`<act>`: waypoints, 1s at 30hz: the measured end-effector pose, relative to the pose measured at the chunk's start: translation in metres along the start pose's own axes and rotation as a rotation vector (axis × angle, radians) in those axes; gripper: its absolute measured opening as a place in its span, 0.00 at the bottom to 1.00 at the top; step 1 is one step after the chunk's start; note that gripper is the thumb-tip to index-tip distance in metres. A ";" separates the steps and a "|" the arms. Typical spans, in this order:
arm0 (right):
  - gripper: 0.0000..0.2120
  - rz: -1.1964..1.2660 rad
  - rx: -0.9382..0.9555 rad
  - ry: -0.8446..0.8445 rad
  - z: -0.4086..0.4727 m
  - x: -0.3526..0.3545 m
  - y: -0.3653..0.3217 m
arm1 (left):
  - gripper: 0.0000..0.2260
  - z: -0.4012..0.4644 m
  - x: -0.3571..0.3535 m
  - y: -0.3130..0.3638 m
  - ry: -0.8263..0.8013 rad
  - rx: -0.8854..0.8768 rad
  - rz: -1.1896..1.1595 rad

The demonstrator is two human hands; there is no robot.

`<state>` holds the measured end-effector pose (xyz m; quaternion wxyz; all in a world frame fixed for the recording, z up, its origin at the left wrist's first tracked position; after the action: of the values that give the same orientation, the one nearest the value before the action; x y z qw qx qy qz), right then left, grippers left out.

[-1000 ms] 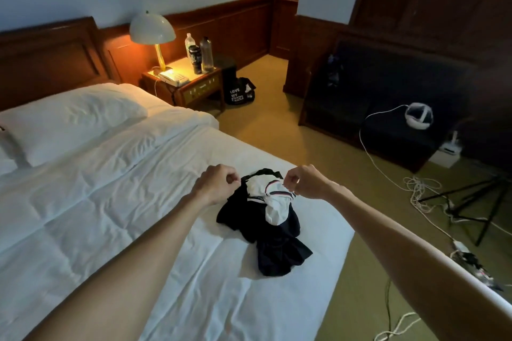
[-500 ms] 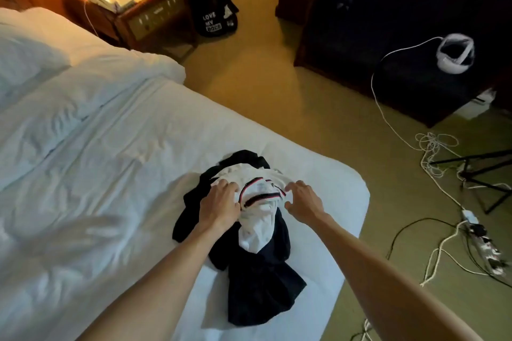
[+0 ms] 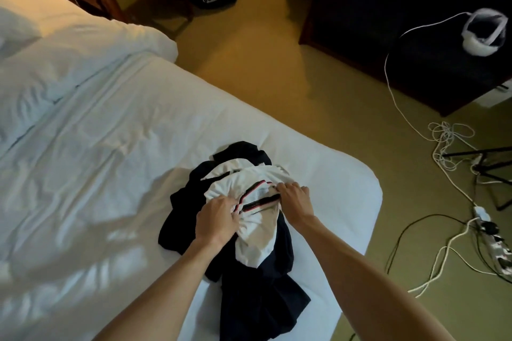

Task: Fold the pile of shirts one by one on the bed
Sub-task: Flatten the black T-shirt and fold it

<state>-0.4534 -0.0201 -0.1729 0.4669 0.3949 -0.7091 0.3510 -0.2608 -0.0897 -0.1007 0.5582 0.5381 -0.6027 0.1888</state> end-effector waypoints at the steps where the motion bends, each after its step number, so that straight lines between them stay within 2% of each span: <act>1: 0.15 -0.003 0.009 0.027 -0.002 0.005 0.000 | 0.08 -0.002 0.004 -0.001 0.013 0.035 -0.038; 5: 0.08 0.061 0.021 0.184 -0.012 0.044 -0.005 | 0.12 -0.020 0.030 -0.004 0.082 0.082 -0.190; 7: 0.09 0.171 0.008 0.262 -0.018 0.076 -0.014 | 0.11 -0.032 0.050 -0.005 0.163 0.071 -0.258; 12: 0.09 0.447 0.007 0.266 -0.051 0.167 -0.053 | 0.08 -0.073 0.138 0.002 0.387 0.000 -0.424; 15: 0.08 0.525 0.091 0.318 -0.091 0.226 -0.087 | 0.08 -0.115 0.207 0.004 0.512 -0.050 -0.519; 21: 0.11 0.478 0.357 0.456 -0.221 0.346 -0.181 | 0.10 -0.247 0.342 -0.019 0.727 -0.122 -0.589; 25: 0.25 0.391 0.584 0.559 -0.332 0.424 -0.245 | 0.12 -0.362 0.433 -0.041 0.873 -0.125 -0.577; 28: 0.20 0.198 0.638 0.660 -0.406 0.479 -0.295 | 0.11 -0.453 0.500 -0.056 0.989 -0.195 -0.575; 30: 0.15 0.208 0.615 0.750 -0.446 0.513 -0.326 | 0.11 -0.509 0.540 -0.067 1.043 -0.214 -0.522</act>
<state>-0.1215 0.1028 0.4924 0.5144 0.2881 -0.3913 0.7066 0.1453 0.0721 0.5030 0.8597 0.4456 -0.1121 0.2232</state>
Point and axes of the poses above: each hand's wrist, its own z-axis towards the middle knuckle, its own x-axis out of the back of the hand, y = z × x, the point moved 2 cm from there along z, towards the middle knuckle, and after that the axes turned 4 degrees about y, right-handed, at the moved point
